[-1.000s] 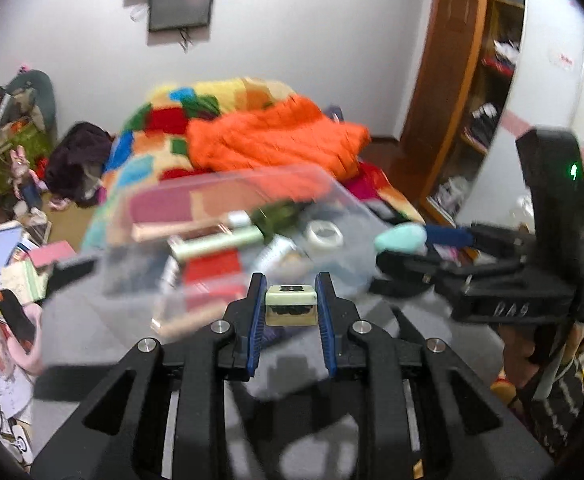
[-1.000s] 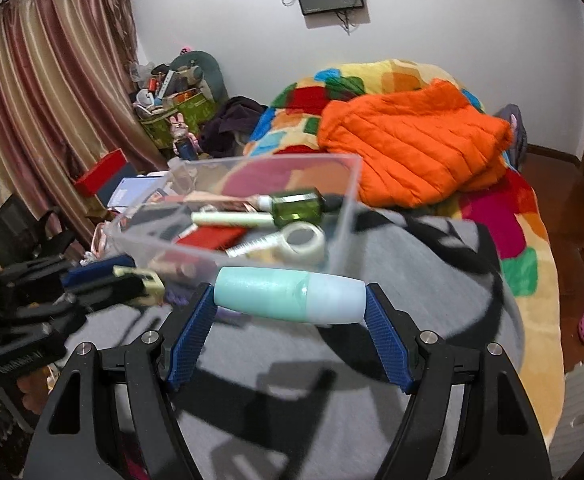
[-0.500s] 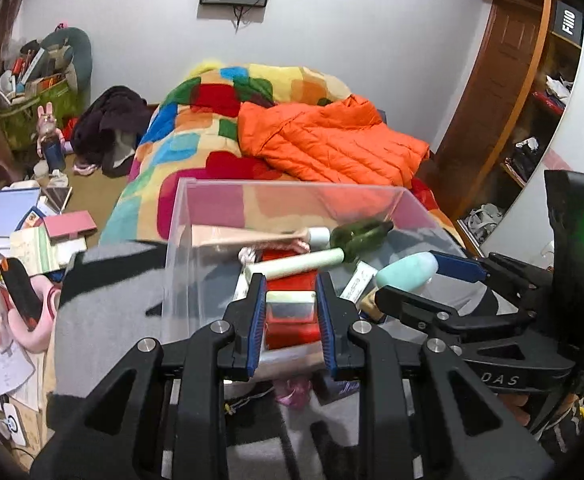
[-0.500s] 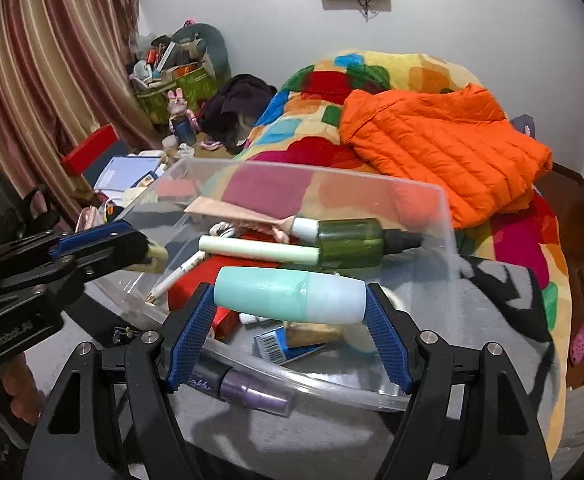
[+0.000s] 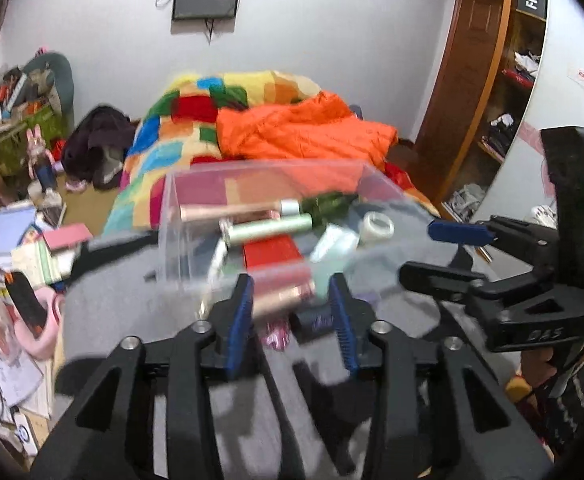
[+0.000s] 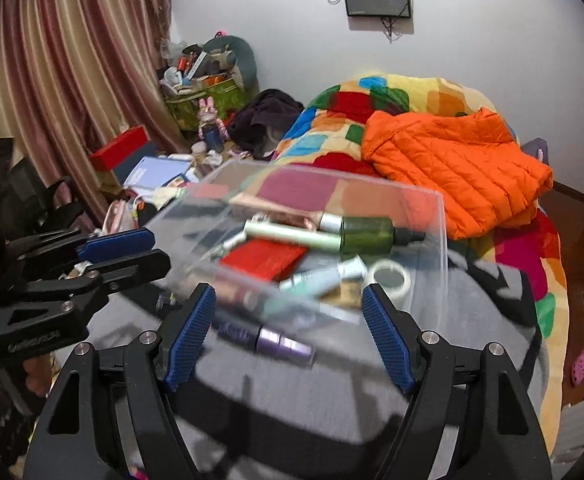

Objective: Organize objects

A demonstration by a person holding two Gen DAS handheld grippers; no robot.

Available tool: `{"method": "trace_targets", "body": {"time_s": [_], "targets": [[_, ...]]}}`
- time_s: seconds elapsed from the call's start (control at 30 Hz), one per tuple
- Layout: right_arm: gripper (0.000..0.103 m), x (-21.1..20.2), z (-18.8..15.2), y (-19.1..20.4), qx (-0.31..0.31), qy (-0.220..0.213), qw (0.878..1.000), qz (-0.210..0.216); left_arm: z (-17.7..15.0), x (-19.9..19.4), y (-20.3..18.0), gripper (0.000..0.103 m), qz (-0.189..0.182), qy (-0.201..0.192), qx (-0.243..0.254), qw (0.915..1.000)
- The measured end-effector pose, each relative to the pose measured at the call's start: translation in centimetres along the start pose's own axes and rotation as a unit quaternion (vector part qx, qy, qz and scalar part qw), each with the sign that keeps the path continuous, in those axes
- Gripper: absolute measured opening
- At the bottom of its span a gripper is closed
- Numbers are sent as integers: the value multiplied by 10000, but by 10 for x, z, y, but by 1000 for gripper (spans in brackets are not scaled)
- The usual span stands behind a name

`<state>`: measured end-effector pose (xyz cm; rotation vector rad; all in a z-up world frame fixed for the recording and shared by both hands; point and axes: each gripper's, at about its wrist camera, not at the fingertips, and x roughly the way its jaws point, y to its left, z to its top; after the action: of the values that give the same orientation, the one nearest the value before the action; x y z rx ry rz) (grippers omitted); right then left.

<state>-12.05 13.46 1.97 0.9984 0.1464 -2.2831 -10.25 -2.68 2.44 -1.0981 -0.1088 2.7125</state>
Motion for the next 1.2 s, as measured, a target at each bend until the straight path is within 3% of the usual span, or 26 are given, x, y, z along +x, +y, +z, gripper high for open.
{"method": "trace_targets", "body": {"time_s": [0.23, 0.37, 0.57, 0.83, 1.1, 1.2], "targets": [[73, 32, -29, -5, -123, 629, 9979, -131, -30, 41, -14, 49, -112, 734, 216, 9970], [72, 50, -27, -10, -150, 833, 9964, -79, -26, 55, -10, 35, -364, 942, 129, 9948], [54, 61, -25, -9, -317, 973, 9947, 87, -22, 61, -5, 28, -519, 948, 49, 9941], [51, 71, -32, -2, -442, 1088, 9929, 190, -23, 65, -15, 28, -596, 1068, 288, 9921], [51, 26, -56, 6, -871, 1020, 9894, 548, -41, 45, -27, 28, -900, 1045, 525, 9890], [53, 8, -65, 6, -996, 897, 9896, 524, -39, 33, -23, 28, -740, 847, 477, 9925]]}}
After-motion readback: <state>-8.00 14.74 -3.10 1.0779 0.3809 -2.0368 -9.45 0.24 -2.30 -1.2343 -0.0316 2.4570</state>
